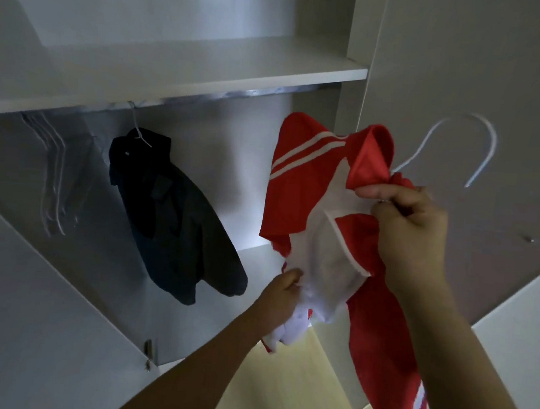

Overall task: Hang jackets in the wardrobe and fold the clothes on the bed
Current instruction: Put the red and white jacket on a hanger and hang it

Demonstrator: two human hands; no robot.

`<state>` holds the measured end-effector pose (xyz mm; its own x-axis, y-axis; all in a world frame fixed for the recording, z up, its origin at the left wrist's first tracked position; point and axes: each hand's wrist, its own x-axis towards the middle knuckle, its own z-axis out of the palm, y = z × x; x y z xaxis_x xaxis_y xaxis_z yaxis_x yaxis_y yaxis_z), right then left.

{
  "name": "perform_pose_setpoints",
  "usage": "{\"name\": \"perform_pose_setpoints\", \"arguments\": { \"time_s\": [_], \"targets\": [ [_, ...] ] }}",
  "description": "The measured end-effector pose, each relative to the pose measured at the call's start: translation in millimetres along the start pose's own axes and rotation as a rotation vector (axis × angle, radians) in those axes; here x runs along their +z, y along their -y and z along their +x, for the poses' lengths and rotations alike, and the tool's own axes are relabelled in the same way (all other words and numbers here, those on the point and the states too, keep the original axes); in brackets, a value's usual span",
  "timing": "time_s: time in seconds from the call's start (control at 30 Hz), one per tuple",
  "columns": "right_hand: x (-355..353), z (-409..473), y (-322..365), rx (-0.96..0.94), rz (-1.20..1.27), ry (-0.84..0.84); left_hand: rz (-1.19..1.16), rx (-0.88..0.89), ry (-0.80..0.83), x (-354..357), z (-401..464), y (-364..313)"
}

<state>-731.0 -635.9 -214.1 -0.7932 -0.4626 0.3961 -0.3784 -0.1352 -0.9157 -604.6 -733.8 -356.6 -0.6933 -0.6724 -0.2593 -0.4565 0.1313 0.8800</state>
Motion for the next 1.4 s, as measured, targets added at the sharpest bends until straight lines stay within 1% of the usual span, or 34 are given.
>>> {"name": "perform_pose_setpoints", "arguments": {
  "time_s": [0.07,0.13,0.2,0.33,0.43,0.47,0.53,0.57,0.63,0.7,0.8,0.83,0.87,0.93,0.97,1.0,1.07,1.1,1.17,1.2,1.23,1.3,1.33,1.4],
  "targets": [
    [-7,1,11,-0.015,0.015,-0.075,-0.118,0.071,-0.020,3,-6,-5],
    [-15,5,17,-0.027,0.000,-0.145,-0.072,0.127,0.008,5,-4,-3],
    [-23,9,14,-0.011,-0.016,-0.188,0.068,0.119,-0.017,0,2,4],
    [-21,-6,-5,0.085,-0.017,-0.248,0.391,0.006,-0.077,-18,21,31],
    [-24,-20,-15,0.135,-0.002,-0.279,0.565,-0.031,-0.109,-34,26,59],
    [-28,-22,-16,0.147,-0.002,-0.299,0.557,-0.036,-0.148,-39,26,67],
    [-40,-26,-15,0.160,-0.068,-0.339,0.373,-0.114,-0.250,-49,24,75],
    [-47,-29,-15,0.160,-0.139,-0.334,0.280,-0.123,-0.303,-53,21,74],
    [-62,-34,-18,0.137,-0.314,-0.253,0.187,-0.012,-0.382,-60,16,58],
    [-72,-39,-24,0.098,-0.454,-0.132,0.216,0.204,-0.392,-66,11,23],
    [-72,-50,-29,0.129,-0.585,0.076,0.463,0.584,-0.272,-69,0,-52],
    [-69,-55,-30,0.137,-0.637,0.159,0.571,0.676,-0.226,-67,-5,-76],
    [-66,-59,-30,0.134,-0.684,0.256,0.662,0.744,-0.194,-62,-11,-96],
    [-58,-63,-33,0.104,-0.710,0.432,0.769,0.815,-0.155,-52,-19,-127],
    [-55,-62,-38,0.098,-0.700,0.468,0.781,0.832,-0.133,-48,-23,-137],
    [-52,-59,-42,0.096,-0.670,0.458,0.774,0.849,-0.099,-43,-26,-143],
    [-45,-48,-53,0.089,-0.536,0.392,0.751,0.897,-0.052,-38,-30,-148],
    [-42,-43,-58,0.090,-0.444,0.349,0.770,0.909,-0.063,-38,-30,-148],
    [-40,-36,-60,0.146,-0.261,0.241,0.847,0.848,-0.135,-41,-27,-141],
    [-41,-34,-59,0.188,-0.174,0.181,0.888,0.767,-0.163,-43,-23,-134],
    [-42,-34,-58,0.222,-0.073,0.136,0.904,0.655,-0.153,-45,-18,-124],
    [-43,-36,-56,0.250,0.045,0.093,0.813,0.437,-0.073,-45,-9,-103],
    [-42,-37,-55,0.254,0.066,0.086,0.762,0.365,-0.042,-44,-5,-92],
    [-41,-39,-58,0.270,0.083,0.076,0.712,0.317,-0.039,-45,0,-78]
  ]
}}
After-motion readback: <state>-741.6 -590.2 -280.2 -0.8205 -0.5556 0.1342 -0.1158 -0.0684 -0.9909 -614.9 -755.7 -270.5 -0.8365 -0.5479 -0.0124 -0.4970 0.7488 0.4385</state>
